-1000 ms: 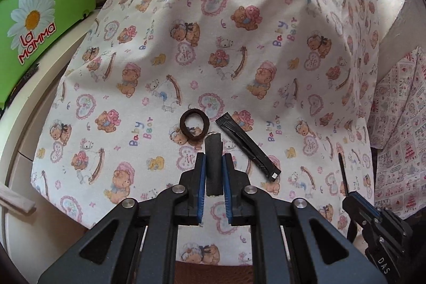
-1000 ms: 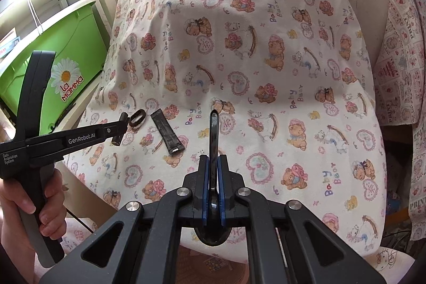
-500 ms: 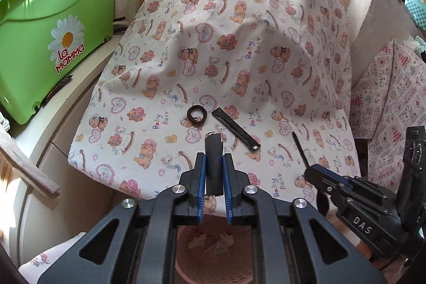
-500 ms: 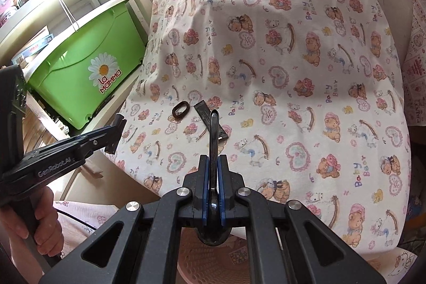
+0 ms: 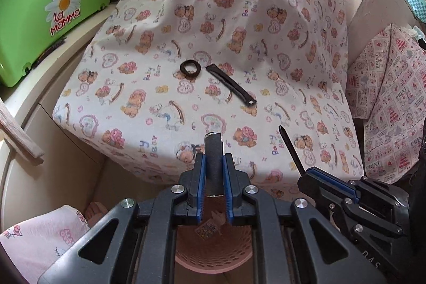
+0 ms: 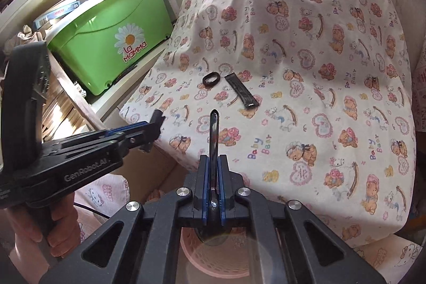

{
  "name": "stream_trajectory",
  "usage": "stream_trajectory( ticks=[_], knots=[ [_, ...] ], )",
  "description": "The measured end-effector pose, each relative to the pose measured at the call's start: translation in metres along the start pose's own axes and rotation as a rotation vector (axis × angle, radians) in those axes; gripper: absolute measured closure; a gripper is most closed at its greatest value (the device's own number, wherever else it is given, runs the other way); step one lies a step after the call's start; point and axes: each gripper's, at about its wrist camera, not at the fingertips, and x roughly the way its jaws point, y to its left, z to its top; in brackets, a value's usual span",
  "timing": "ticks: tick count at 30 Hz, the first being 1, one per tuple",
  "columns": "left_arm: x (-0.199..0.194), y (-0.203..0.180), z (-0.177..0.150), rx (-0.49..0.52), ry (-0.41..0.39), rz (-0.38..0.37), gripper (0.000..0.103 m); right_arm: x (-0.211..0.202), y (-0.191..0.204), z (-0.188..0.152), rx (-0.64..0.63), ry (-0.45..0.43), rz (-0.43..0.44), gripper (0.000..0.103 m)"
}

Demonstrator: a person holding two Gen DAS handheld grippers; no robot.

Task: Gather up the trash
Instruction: 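Carry the black cylinder and spoon down over the wastebasket with both tools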

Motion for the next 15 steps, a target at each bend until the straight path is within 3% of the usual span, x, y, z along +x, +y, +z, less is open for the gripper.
stream_trajectory(
  ticks=[15],
  knots=[
    [0.055,0.015,-0.024,-0.086,0.235,-0.051,0.090,0.050,0.005,-0.030,0.002,0.196,0.024,0.096]
  ],
)
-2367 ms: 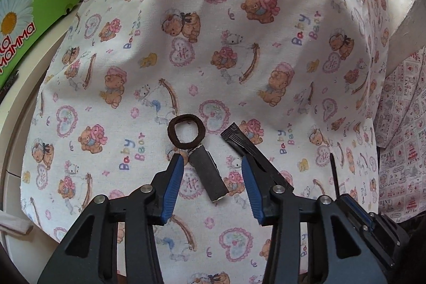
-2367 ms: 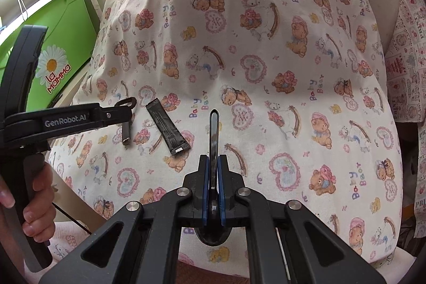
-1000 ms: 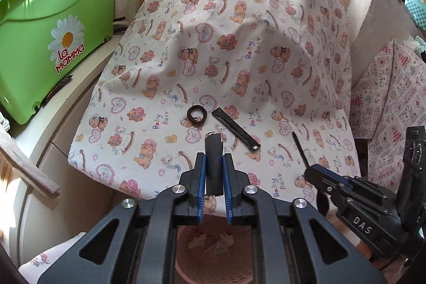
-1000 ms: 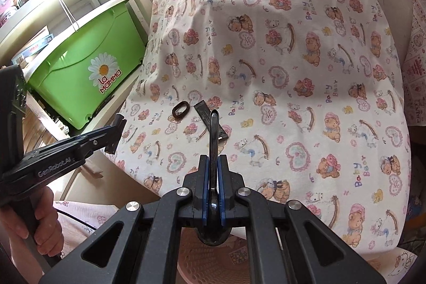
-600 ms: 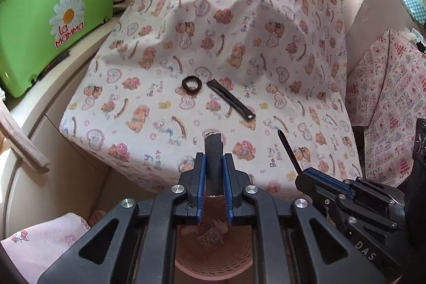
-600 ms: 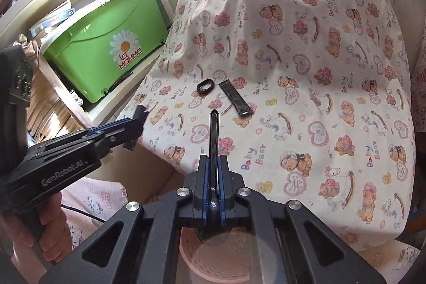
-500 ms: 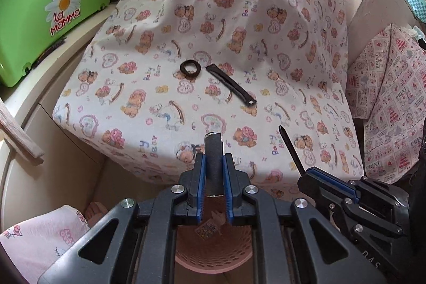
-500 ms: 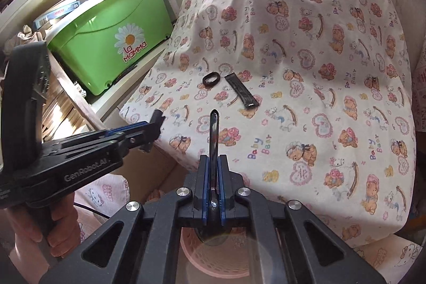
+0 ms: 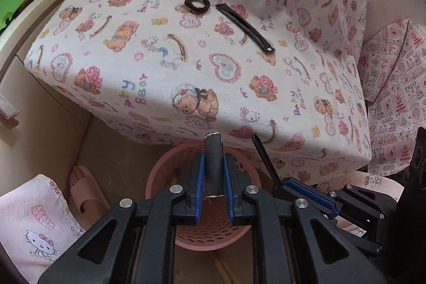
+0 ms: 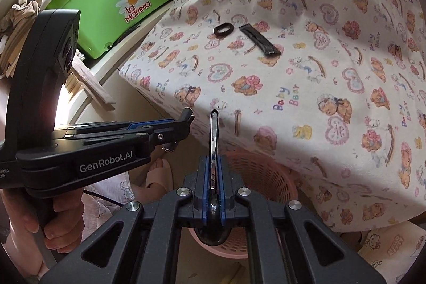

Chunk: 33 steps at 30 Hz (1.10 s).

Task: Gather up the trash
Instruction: 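Carry the black cylinder and spoon down over the wastebasket with both tools, then open both tools to drop the cylinder and spoon into the wastebasket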

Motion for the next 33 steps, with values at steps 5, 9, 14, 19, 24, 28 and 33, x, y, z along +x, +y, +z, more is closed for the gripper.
stream_trajectory(
  ticks=[5,9,14,19,24,28,33],
  knots=[
    [0.031,0.001,-0.001,0.010,0.056,0.081,0.090,0.030,-0.006,-0.009,0.000,0.082,-0.049,0.096],
    [0.057,0.001,-0.008,0.023,0.083,0.133,0.090,0.060,-0.015,-0.021,0.013,0.159,-0.092,0.096],
    [0.089,0.002,-0.017,0.028,0.128,0.172,0.090,0.090,-0.023,-0.032,0.020,0.200,-0.135,0.095],
    [0.109,0.009,-0.026,0.012,0.179,0.184,0.090,0.107,-0.036,-0.039,0.051,0.189,-0.171,0.095],
    [0.121,0.009,-0.034,0.028,0.210,0.219,0.090,0.120,-0.037,-0.046,0.023,0.185,-0.223,0.095],
    [0.126,0.009,-0.038,0.037,0.225,0.247,0.090,0.124,-0.036,-0.046,0.032,0.191,-0.223,0.095],
    [0.125,0.014,-0.040,0.028,0.233,0.244,0.089,0.123,-0.039,-0.050,0.038,0.200,-0.245,0.095]
  ],
)
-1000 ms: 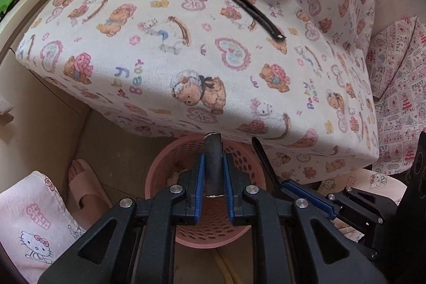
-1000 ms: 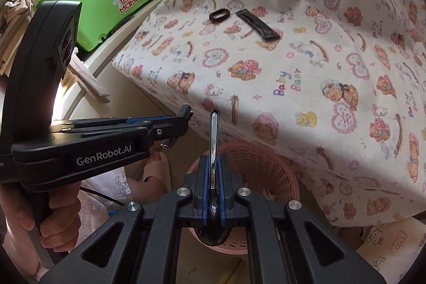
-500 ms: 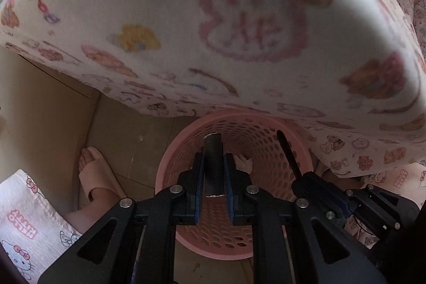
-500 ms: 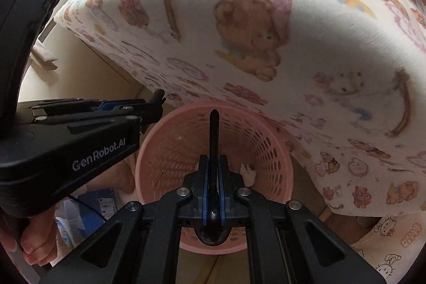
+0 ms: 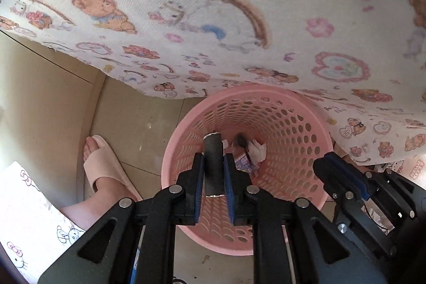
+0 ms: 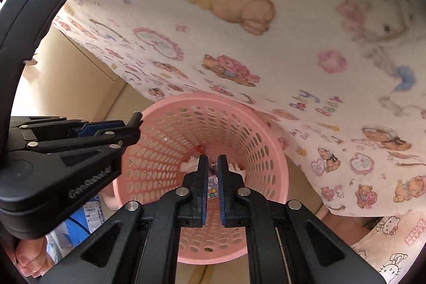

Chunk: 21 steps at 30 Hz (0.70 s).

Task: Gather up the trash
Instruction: 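Open both tools to drop the cylinder and spoon into the wastebasket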

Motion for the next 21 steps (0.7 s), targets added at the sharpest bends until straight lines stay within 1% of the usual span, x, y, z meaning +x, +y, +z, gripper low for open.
stream_trajectory(
  ticks=[3,5,6,7,8,9,10,11,12,14,17,19,21],
  knots=[
    [0.000,0.001,-0.001,0.003,0.003,0.003,0.082,0.004,-0.001,0.000,0.002,0.023,0.000,0.095],
    [0.001,0.003,-0.001,-0.001,0.005,0.007,0.073,0.006,-0.002,-0.001,-0.005,0.032,-0.013,0.094],
    [0.001,0.003,-0.001,-0.005,0.004,0.010,0.070,0.009,0.001,0.000,-0.005,0.035,-0.017,0.091],
    [0.000,0.004,-0.001,-0.009,0.002,0.013,0.067,0.009,0.000,-0.001,-0.003,0.036,-0.019,0.084],
    [0.000,0.005,-0.001,-0.012,0.001,0.016,0.064,0.009,-0.001,-0.002,0.000,0.034,-0.018,0.079],
    [-0.001,0.006,-0.001,-0.015,0.000,0.019,0.061,0.008,-0.002,-0.002,0.005,0.027,-0.020,0.067],
    [-0.002,0.007,-0.001,-0.018,0.001,0.021,0.054,0.007,-0.002,-0.003,0.010,0.017,-0.024,0.057],
    [-0.003,0.008,0.000,-0.023,0.005,0.025,0.046,0.005,-0.002,-0.003,0.013,0.007,-0.030,0.053],
    [-0.005,0.009,0.000,-0.029,0.006,0.029,0.043,0.003,-0.002,-0.003,0.015,0.000,-0.036,0.050],
    [-0.009,0.012,-0.001,-0.037,-0.001,0.028,0.042,-0.001,-0.003,-0.002,0.022,-0.002,-0.038,0.049],
    [-0.020,0.014,-0.004,-0.048,-0.012,0.006,0.042,-0.010,-0.005,-0.001,0.048,-0.004,-0.050,0.048],
    [-0.033,0.015,-0.005,-0.056,-0.042,-0.005,0.042,-0.021,-0.007,0.000,0.060,-0.014,-0.046,0.048],
    [-0.050,0.015,-0.005,-0.050,-0.091,-0.001,0.042,-0.036,-0.007,0.001,0.061,-0.043,-0.033,0.048]
  ],
)
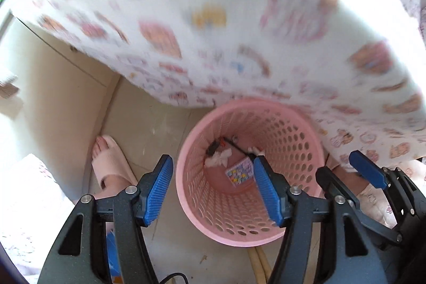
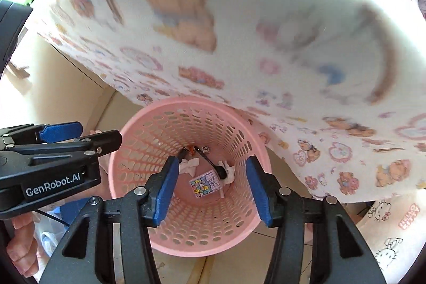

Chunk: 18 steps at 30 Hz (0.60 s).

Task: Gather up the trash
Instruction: 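Open both tools to drop the cylinder and spoon into the wastebasket, then move both open tools up toward the black ring and strip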

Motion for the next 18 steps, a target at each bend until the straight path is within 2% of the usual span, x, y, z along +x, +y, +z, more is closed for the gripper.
stream_trajectory(
  ticks=[4,8,12,18],
  knots=[
    [-0.036,0.004,0.005,-0.006,-0.112,0.011,0.038,-0.036,0.001,0.005,0.006,-0.078,0.037,0.041],
    [-0.068,0.006,0.008,-0.006,-0.224,0.040,0.036,-0.070,0.006,0.010,-0.012,-0.149,0.077,0.039],
    [-0.092,0.008,0.012,-0.011,-0.313,0.061,0.036,-0.101,0.008,0.010,-0.033,-0.265,0.032,0.032],
    [-0.113,0.007,0.021,-0.011,-0.380,0.048,0.035,-0.134,0.002,0.021,-0.046,-0.374,0.007,0.032]
  ],
)
